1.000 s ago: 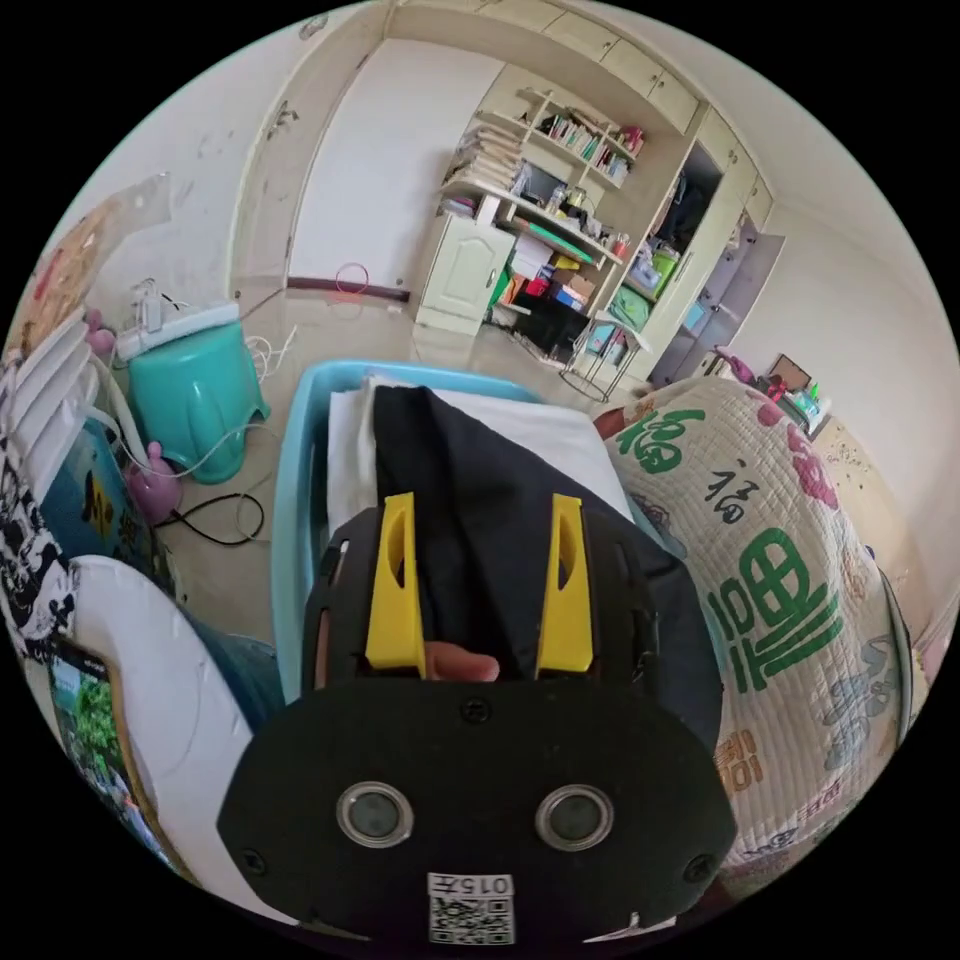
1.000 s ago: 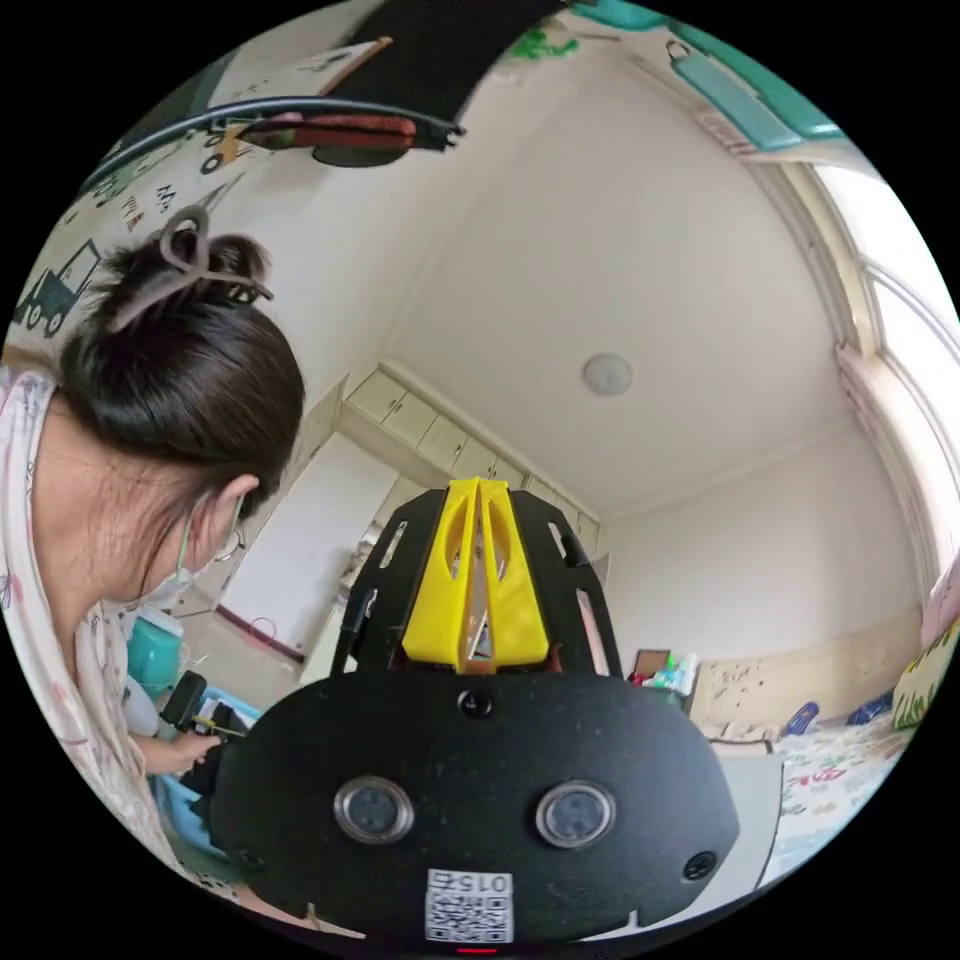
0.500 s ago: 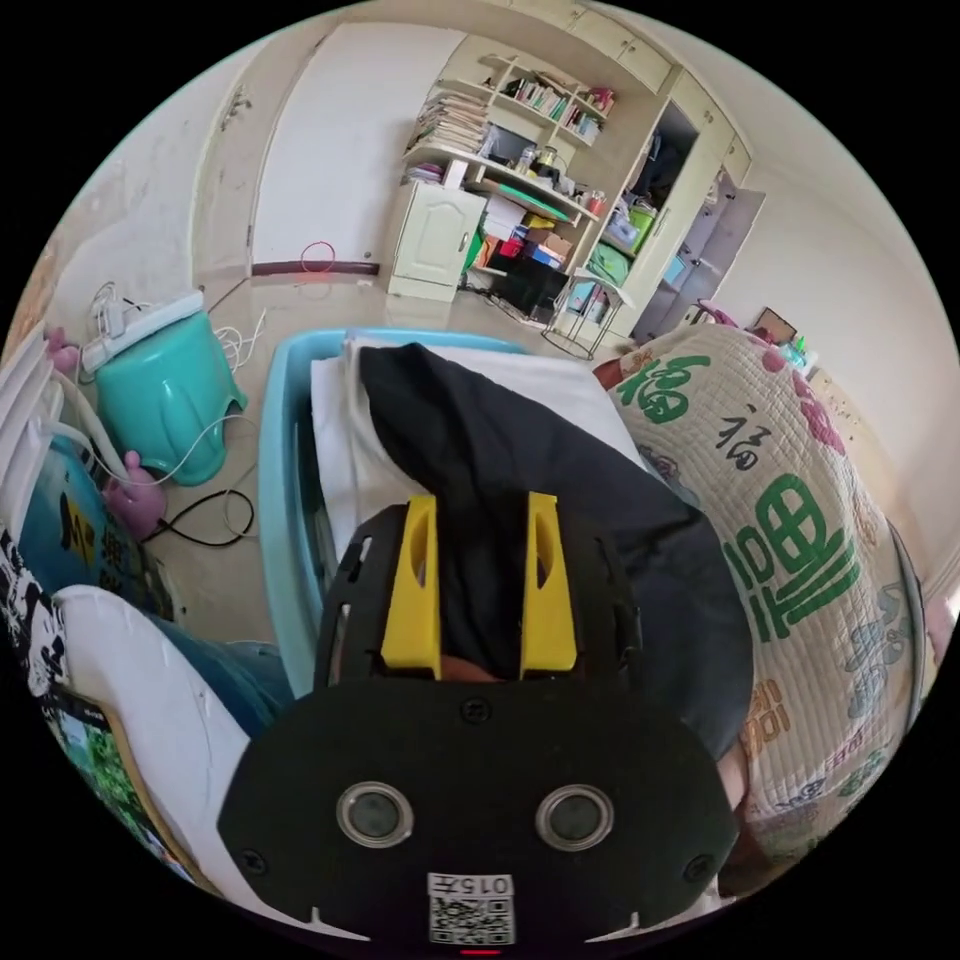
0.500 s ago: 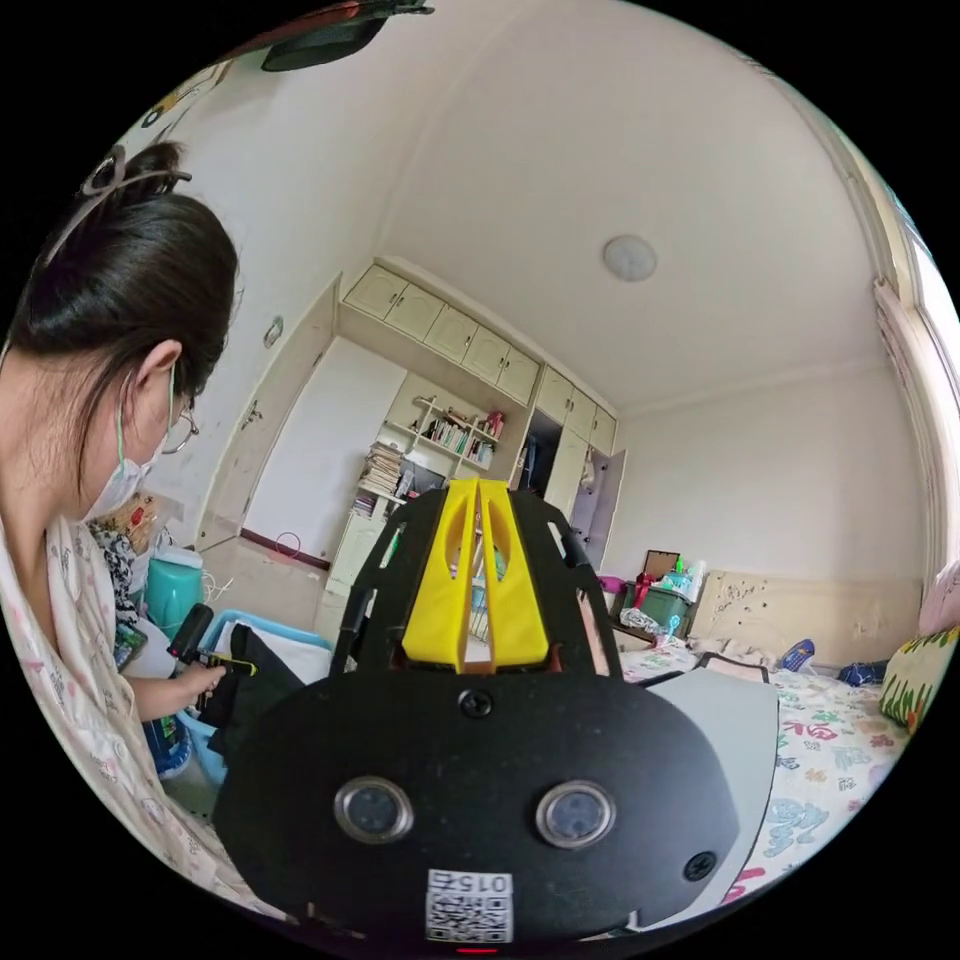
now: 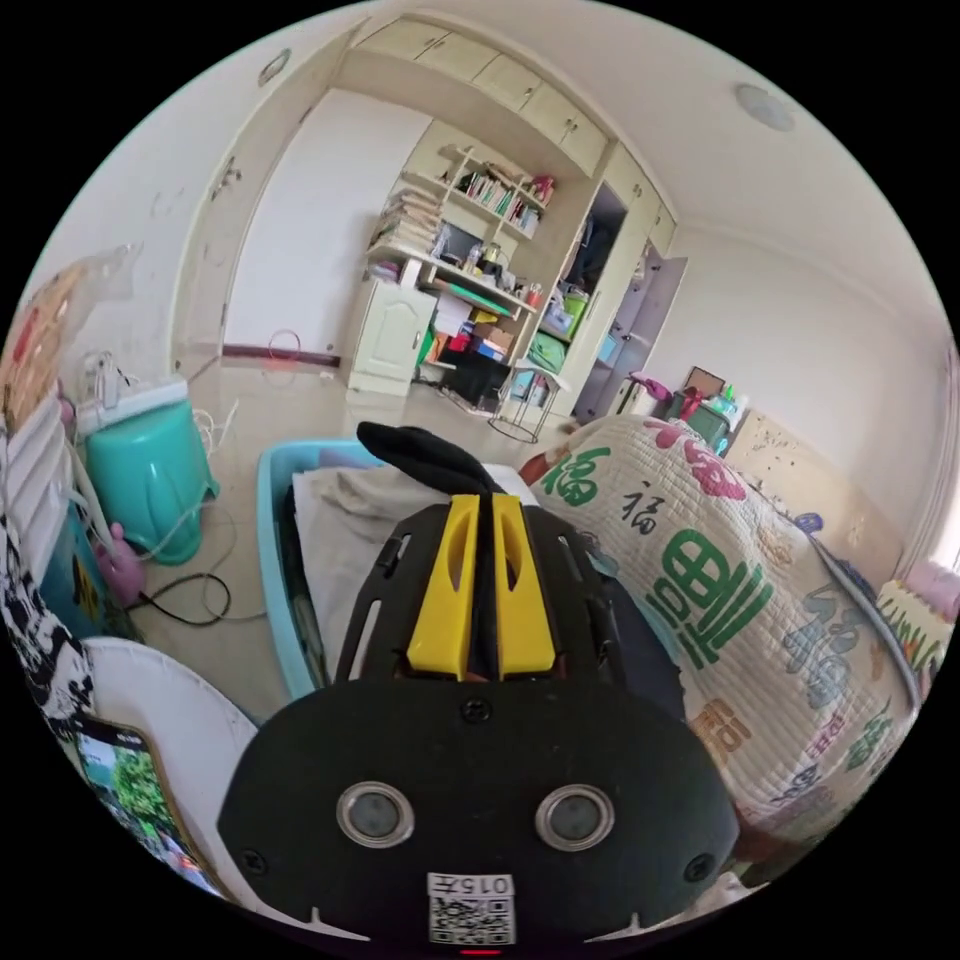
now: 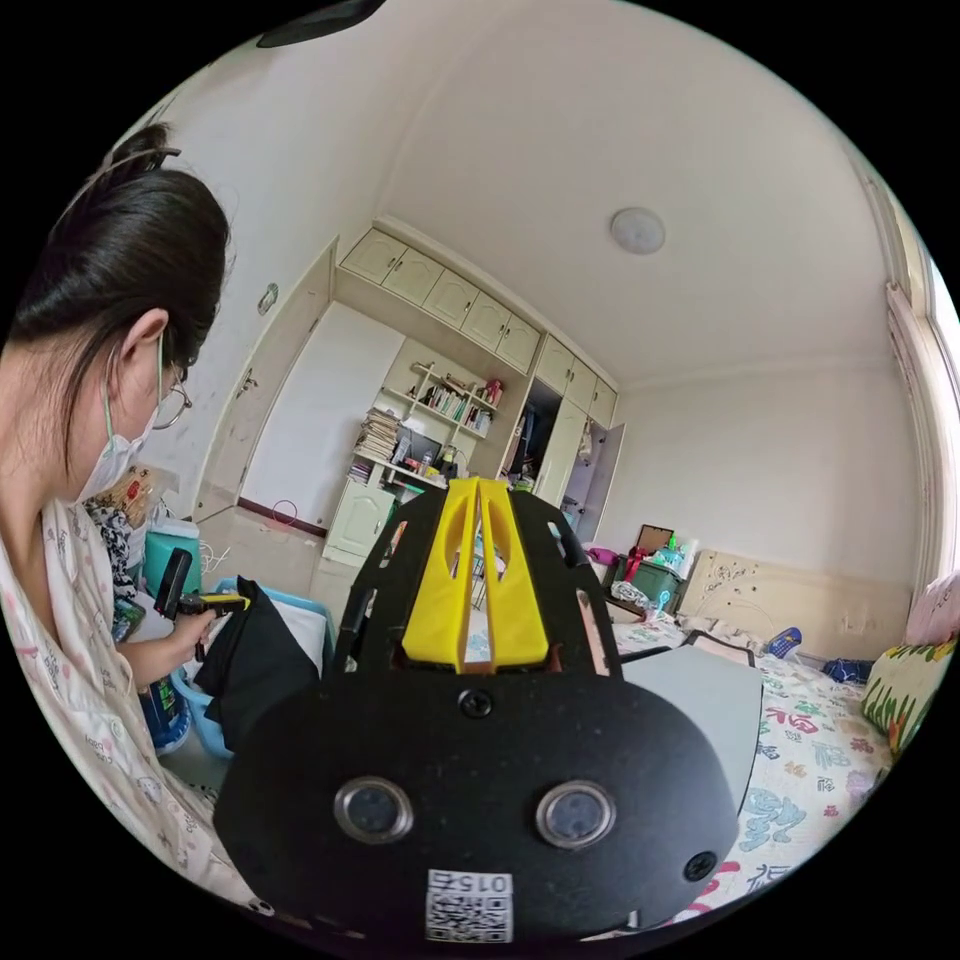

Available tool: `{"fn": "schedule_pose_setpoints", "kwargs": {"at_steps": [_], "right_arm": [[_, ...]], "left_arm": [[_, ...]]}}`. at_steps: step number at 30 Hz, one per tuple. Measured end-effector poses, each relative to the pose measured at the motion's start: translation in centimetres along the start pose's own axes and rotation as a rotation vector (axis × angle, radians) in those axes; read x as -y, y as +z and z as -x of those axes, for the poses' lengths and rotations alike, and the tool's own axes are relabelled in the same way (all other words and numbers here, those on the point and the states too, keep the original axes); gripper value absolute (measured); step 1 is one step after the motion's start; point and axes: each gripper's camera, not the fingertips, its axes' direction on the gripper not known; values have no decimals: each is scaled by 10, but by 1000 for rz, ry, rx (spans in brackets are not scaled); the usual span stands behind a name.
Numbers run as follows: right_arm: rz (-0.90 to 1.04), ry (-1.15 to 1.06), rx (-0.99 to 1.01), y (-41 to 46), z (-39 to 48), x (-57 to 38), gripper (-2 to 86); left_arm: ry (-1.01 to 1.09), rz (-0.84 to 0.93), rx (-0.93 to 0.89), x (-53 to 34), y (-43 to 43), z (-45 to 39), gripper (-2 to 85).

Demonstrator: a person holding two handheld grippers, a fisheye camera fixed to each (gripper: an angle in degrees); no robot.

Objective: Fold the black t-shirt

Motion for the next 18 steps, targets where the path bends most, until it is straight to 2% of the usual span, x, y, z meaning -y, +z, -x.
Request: {"fn": "schedule_pose_setpoints", "kwargs": {"at_steps": [8,13,18], "right_arm": [[46,-20,3,24,13,-22,-10],[70,-24,7,33,20,-35,-10],[94,-13,13,39,27,-49,-10]], "left_arm": [[163,-23,-16,-8,-18,-19,15],[132,-4,-1,-16,-10,-11,26],[174,148,-52,-16,28,-3,149]]}}
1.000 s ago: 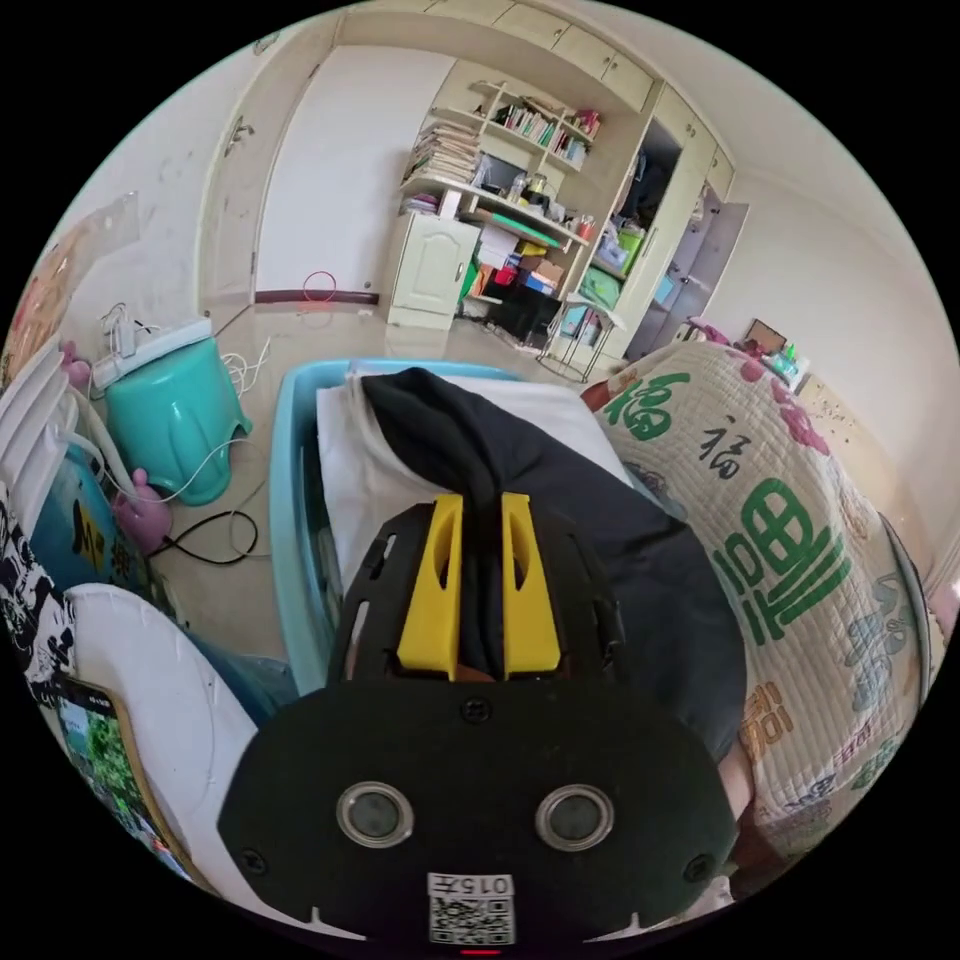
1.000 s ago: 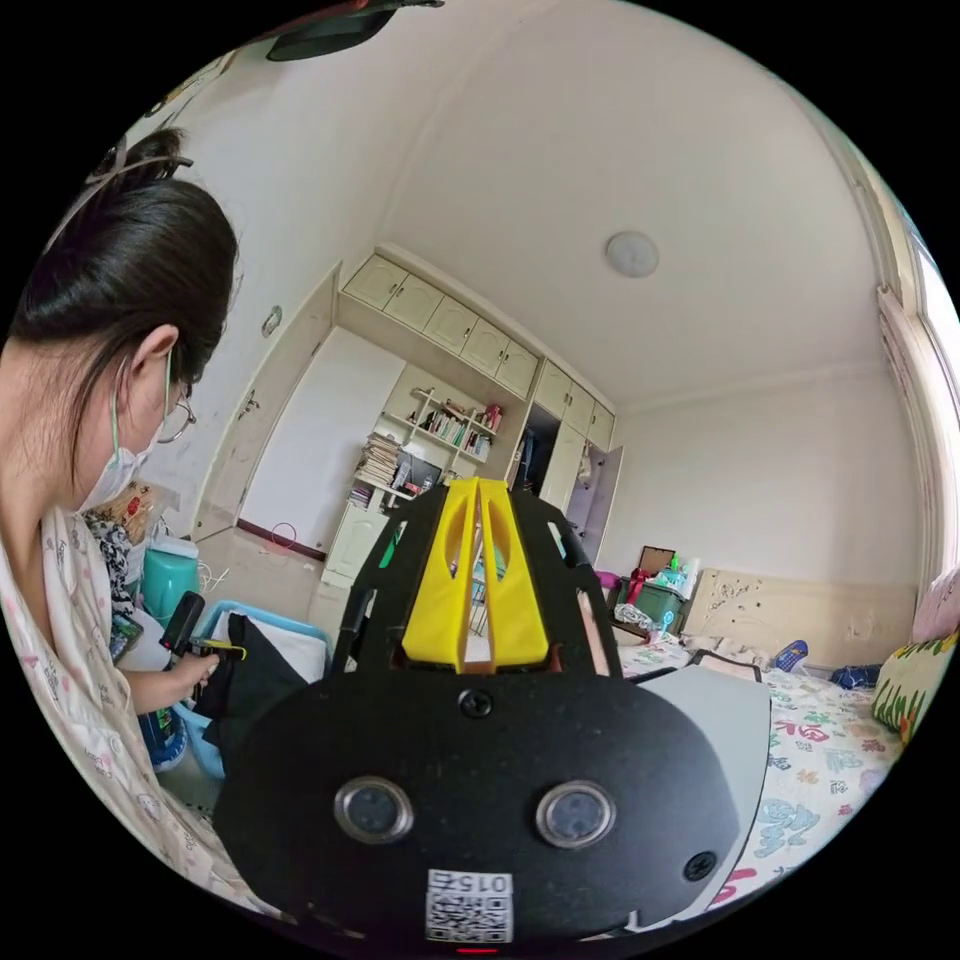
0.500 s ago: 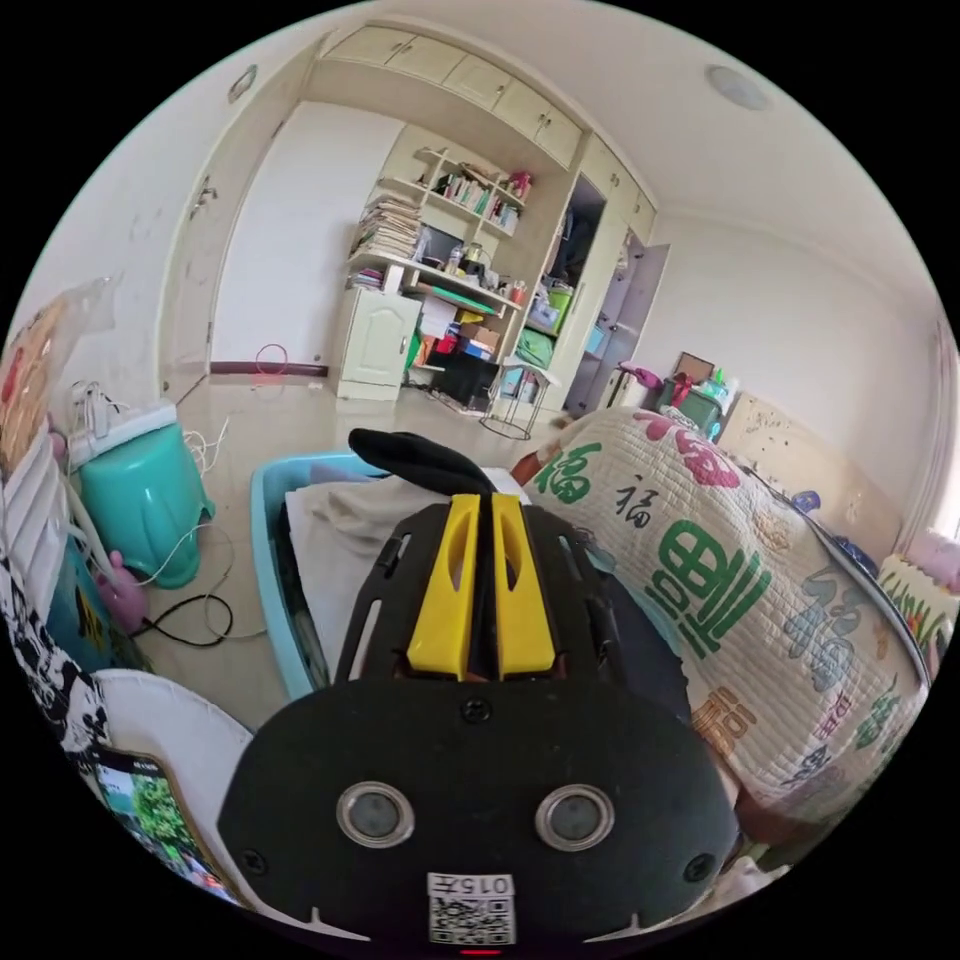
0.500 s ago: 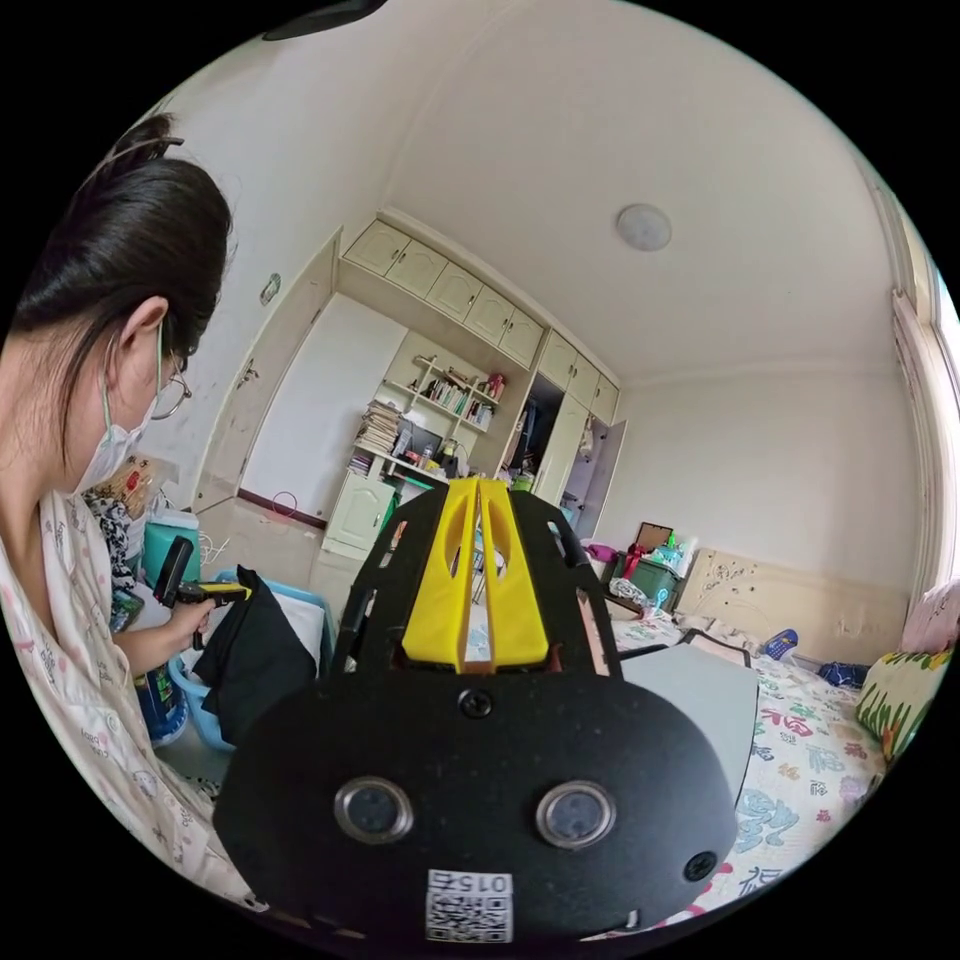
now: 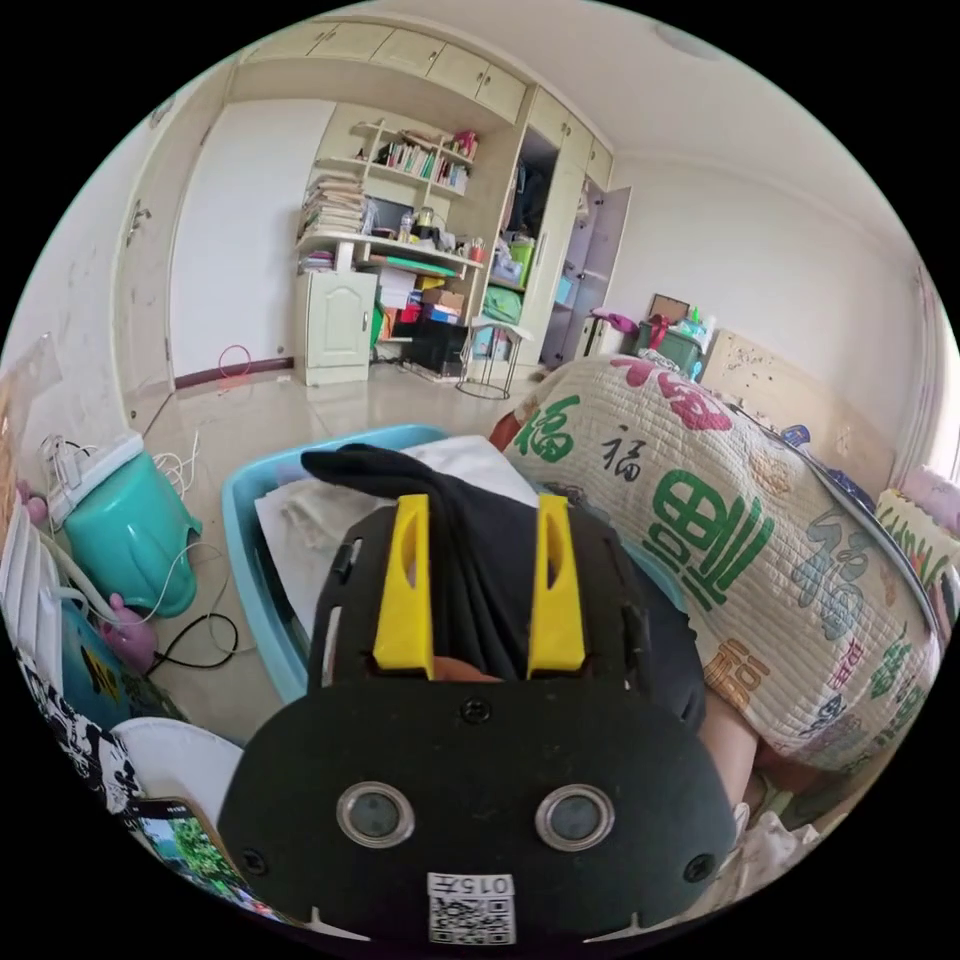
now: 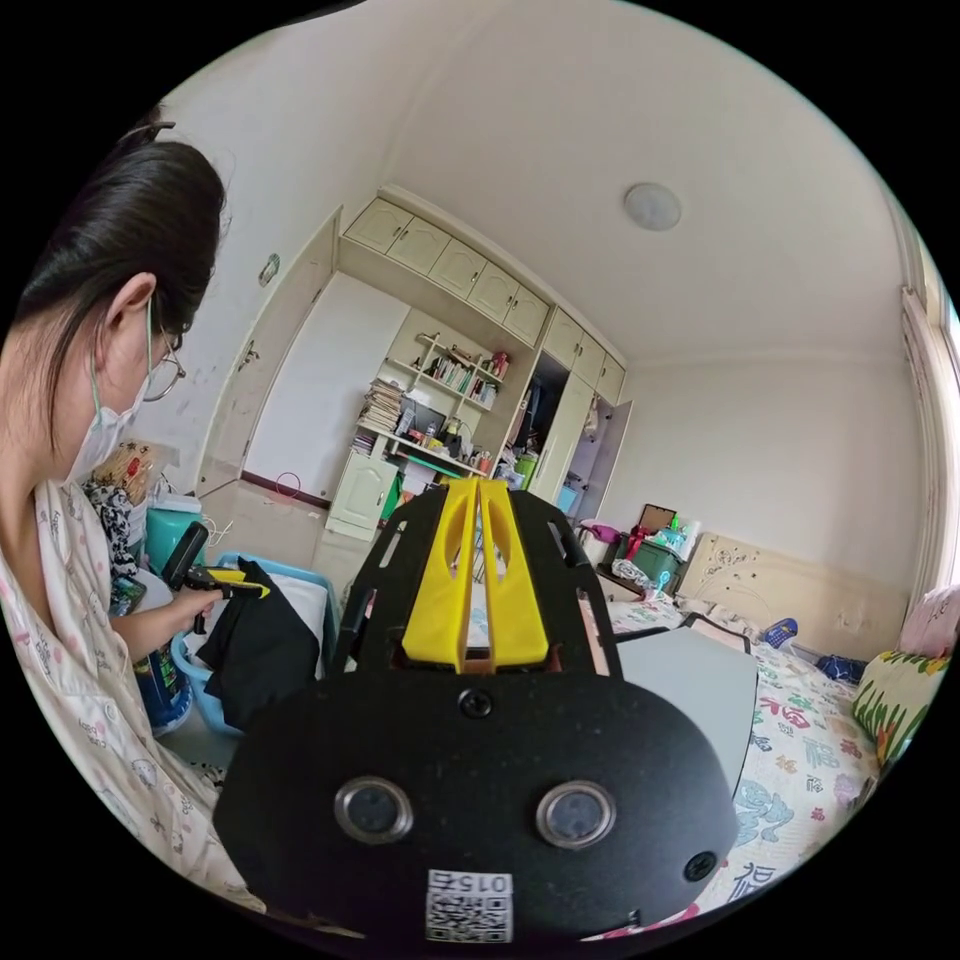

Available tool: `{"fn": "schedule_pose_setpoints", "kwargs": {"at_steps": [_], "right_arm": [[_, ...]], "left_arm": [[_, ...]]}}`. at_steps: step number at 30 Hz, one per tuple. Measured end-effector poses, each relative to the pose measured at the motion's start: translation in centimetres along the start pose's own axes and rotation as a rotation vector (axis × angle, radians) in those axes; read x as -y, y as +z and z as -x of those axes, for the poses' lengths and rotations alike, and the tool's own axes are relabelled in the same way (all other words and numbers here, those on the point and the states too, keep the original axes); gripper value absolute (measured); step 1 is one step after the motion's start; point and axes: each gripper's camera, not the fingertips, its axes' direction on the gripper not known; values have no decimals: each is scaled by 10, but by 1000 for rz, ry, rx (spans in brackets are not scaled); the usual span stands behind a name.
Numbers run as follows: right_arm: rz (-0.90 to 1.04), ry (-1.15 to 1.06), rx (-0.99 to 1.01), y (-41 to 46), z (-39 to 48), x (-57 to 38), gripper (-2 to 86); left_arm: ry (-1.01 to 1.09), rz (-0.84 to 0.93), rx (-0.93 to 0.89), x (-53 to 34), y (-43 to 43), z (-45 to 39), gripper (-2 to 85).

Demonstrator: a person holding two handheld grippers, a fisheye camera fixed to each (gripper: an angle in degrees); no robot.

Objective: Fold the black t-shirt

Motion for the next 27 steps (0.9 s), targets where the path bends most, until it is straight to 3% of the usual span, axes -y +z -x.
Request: {"fn": "schedule_pose_setpoints", "kwargs": {"at_steps": [7,9,12,19,27], "right_arm": [[29,-24,9,4,15,-15,-10],[37,-35,11,3,21,-21,-10],[45,-40,-1,1,26,-28,-10],[63,-12,-1,-3,29,-41,-10],[87,-17,5,-13,42,-57,-10]], "left_arm": [[1,133,116,-7,54,12,123],[-89,207,25,-9,81,40,83],[-160,169,-66,-9,77,62,67],[-81,90,92,-9,73,53,92],[-240,5,71,-20,85,103,110]]}}
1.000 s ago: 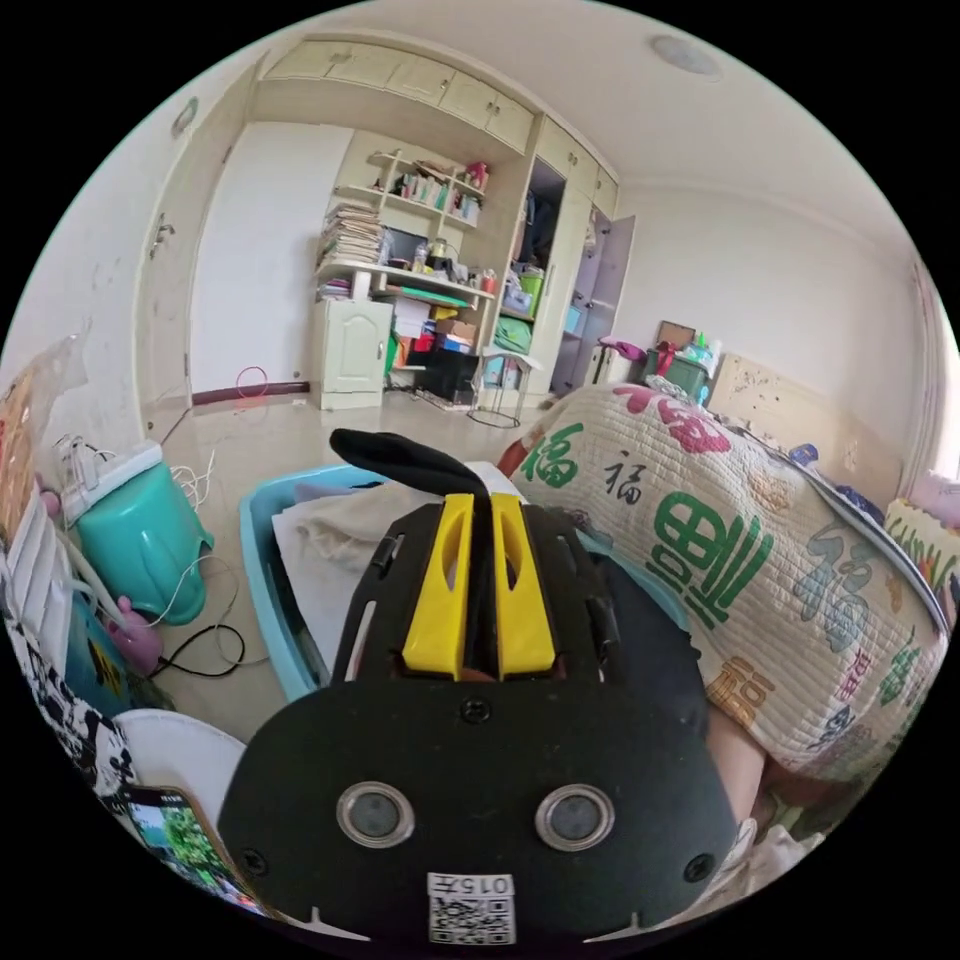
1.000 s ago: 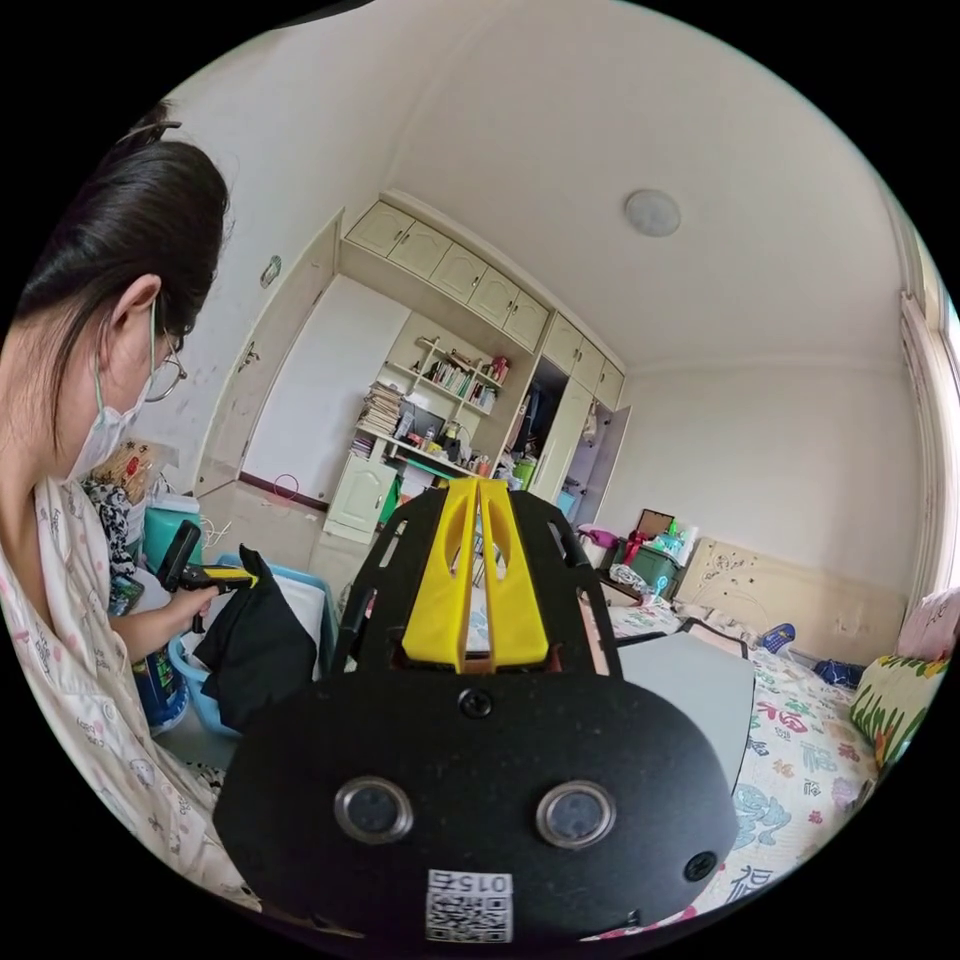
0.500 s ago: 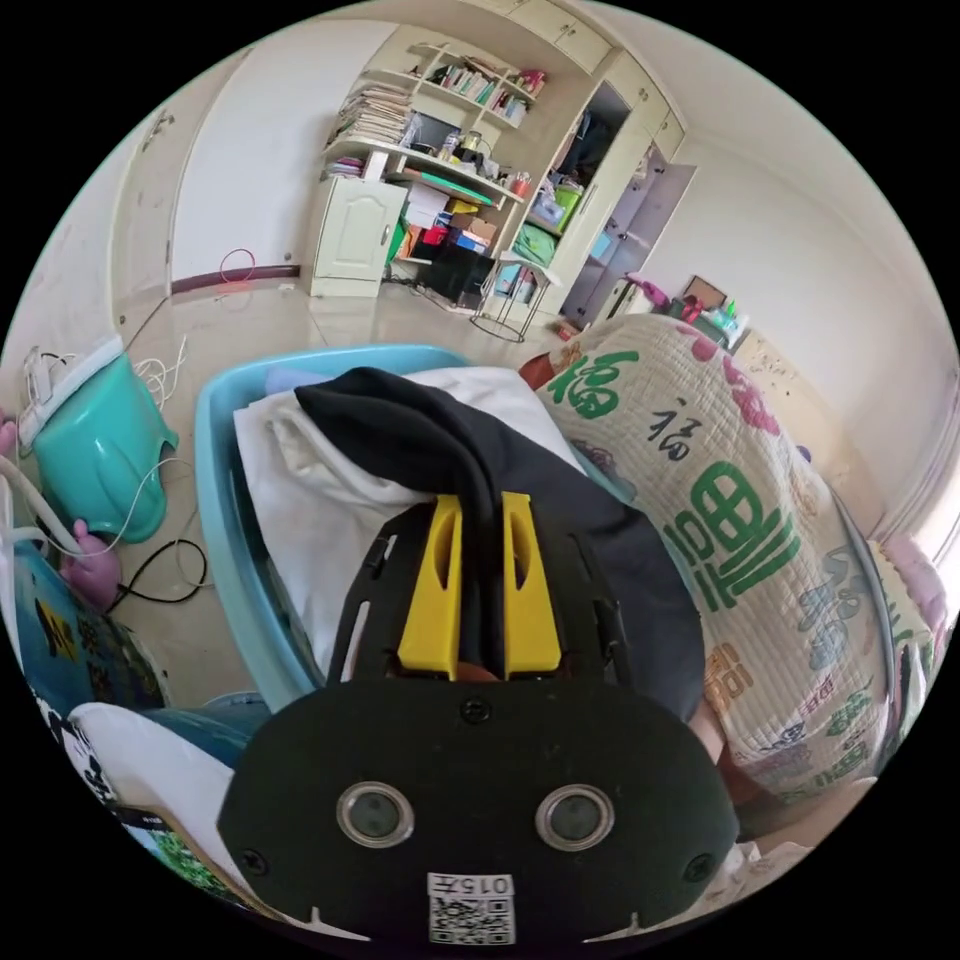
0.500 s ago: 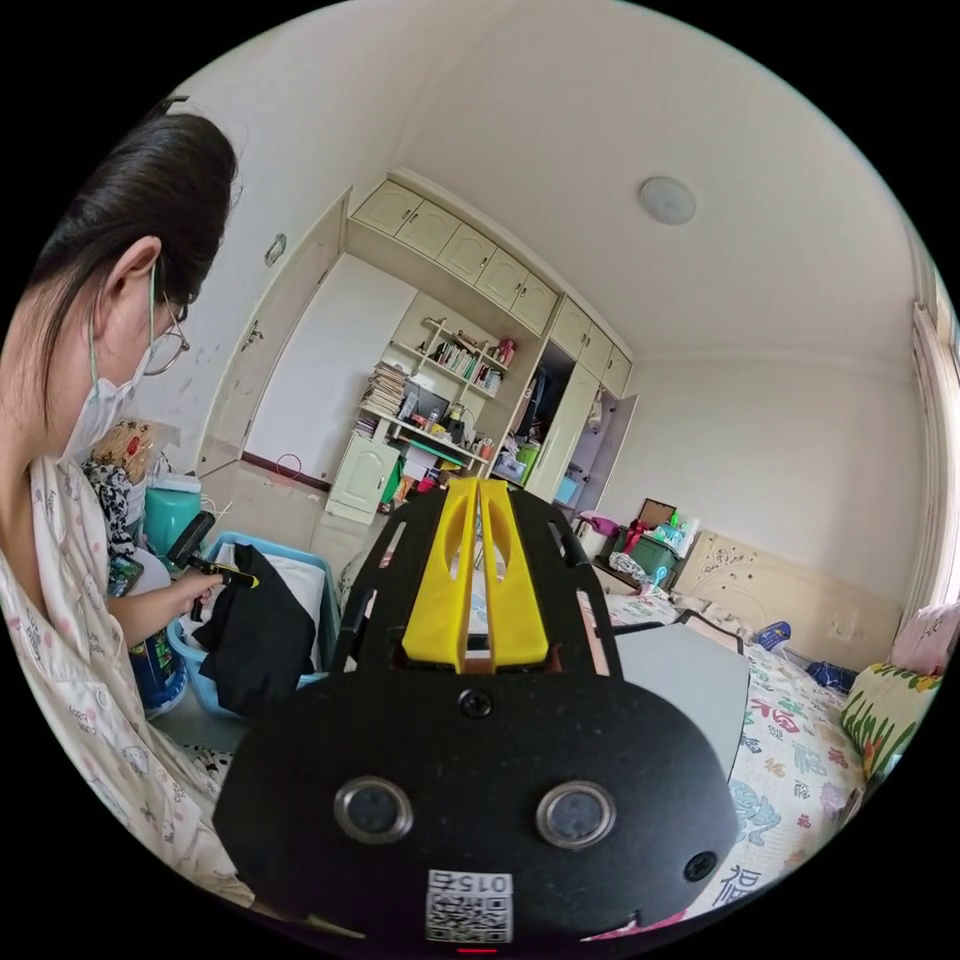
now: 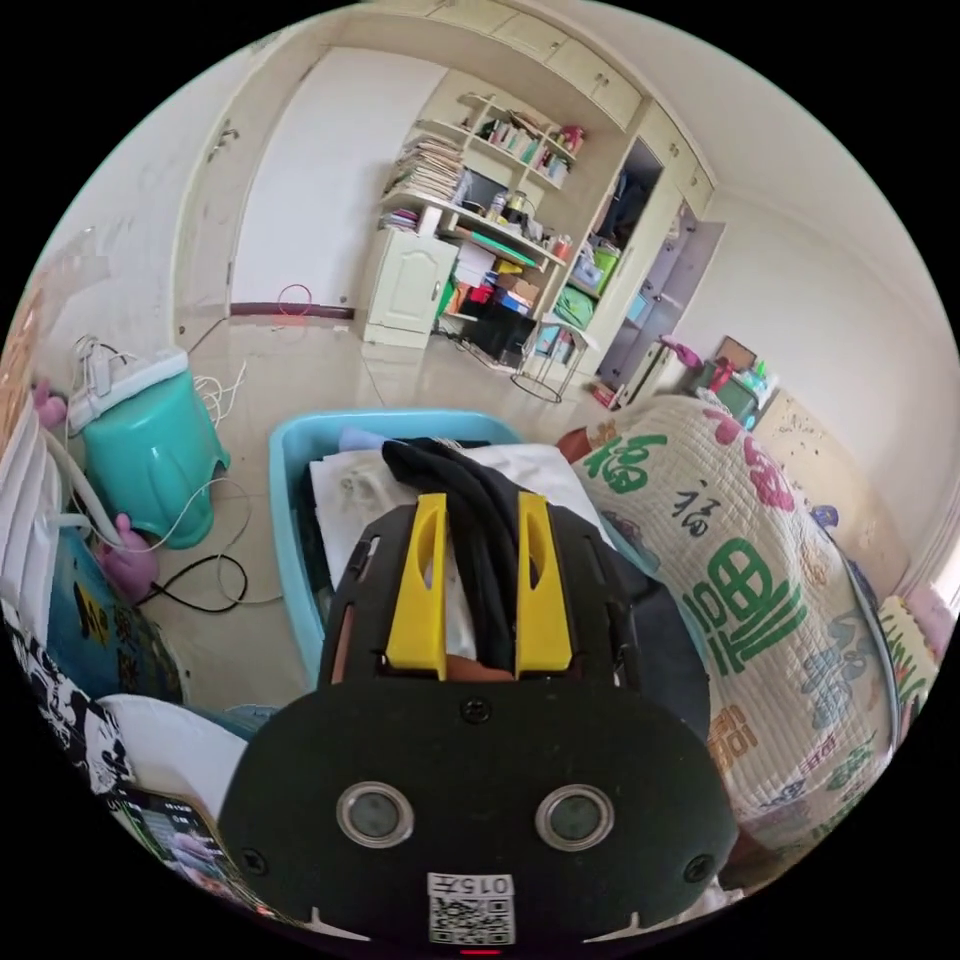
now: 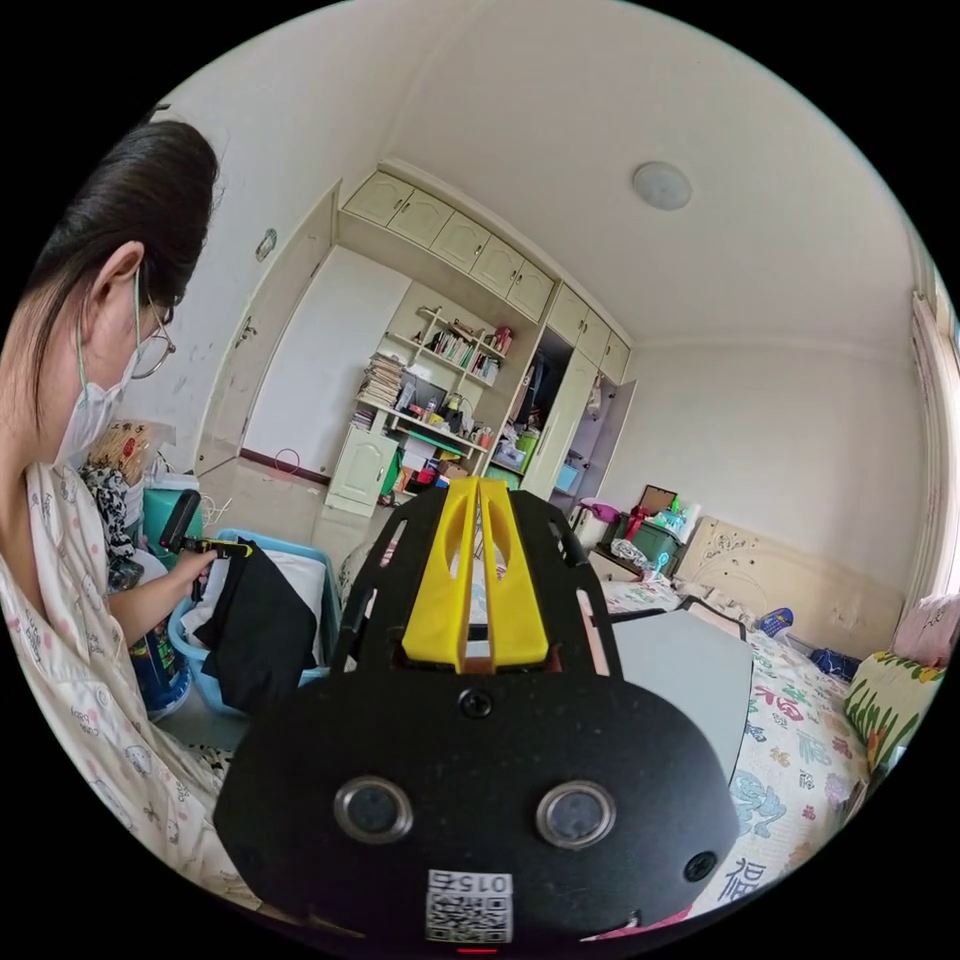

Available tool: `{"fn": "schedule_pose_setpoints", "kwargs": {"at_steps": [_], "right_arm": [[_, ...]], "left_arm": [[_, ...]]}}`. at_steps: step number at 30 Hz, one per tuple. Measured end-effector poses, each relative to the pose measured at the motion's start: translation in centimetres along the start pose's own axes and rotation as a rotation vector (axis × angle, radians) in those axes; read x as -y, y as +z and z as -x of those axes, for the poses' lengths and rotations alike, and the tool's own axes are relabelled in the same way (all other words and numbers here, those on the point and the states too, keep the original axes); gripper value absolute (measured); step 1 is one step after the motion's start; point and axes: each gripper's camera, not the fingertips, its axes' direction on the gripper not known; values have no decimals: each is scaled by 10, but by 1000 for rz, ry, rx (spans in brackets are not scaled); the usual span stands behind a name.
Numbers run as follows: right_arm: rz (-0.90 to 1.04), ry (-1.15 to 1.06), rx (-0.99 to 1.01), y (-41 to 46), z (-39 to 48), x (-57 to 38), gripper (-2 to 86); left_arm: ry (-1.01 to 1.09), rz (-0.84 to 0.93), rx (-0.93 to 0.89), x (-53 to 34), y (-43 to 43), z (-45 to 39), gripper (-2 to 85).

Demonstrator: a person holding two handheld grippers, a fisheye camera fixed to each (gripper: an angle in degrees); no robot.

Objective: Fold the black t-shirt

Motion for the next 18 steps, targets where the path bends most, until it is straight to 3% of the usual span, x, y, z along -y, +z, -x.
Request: {"fn": "schedule_pose_setpoints", "kwargs": {"at_steps": [7,12,14,18], "right_arm": [[39,10,2,-9,4,-17,-10],[98,33,38,-10,6,-32,-10],[117,35,51,-10,9,-36,-10],[146,2,65,-15,22,-44,-10]], "left_arm": [[81,-188,245,-29,-13,-7,128],[172,192,5,-25,86,7,169],[182,262,19,-38,116,12,165],[227,226,48,-67,110,25,95]]}}
